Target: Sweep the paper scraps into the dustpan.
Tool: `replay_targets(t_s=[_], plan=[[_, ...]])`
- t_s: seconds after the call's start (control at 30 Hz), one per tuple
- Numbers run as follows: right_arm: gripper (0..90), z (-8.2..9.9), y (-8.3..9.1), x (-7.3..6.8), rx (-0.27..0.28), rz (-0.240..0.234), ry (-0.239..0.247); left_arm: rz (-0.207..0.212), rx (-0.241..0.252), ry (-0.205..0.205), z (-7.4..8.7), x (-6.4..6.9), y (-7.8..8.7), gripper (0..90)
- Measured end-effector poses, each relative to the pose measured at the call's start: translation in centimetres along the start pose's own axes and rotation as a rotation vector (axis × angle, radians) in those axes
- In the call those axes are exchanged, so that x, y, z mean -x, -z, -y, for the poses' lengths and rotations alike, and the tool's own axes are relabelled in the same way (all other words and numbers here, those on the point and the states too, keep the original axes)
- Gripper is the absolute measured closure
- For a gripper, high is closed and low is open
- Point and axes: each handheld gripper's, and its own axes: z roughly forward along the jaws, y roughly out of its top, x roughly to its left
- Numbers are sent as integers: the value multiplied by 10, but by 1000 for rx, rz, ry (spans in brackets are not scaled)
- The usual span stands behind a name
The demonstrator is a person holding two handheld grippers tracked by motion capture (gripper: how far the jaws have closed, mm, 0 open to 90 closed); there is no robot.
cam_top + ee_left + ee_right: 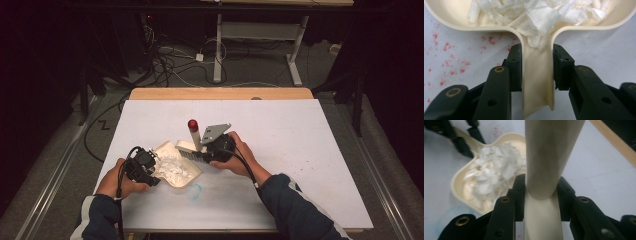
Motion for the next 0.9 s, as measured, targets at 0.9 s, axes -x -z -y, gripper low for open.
replay_targets(t_s=[0.9], plan=[[677,7,-39,46,-17,249,-22,0,-4,-11,-4,0,-4,626]])
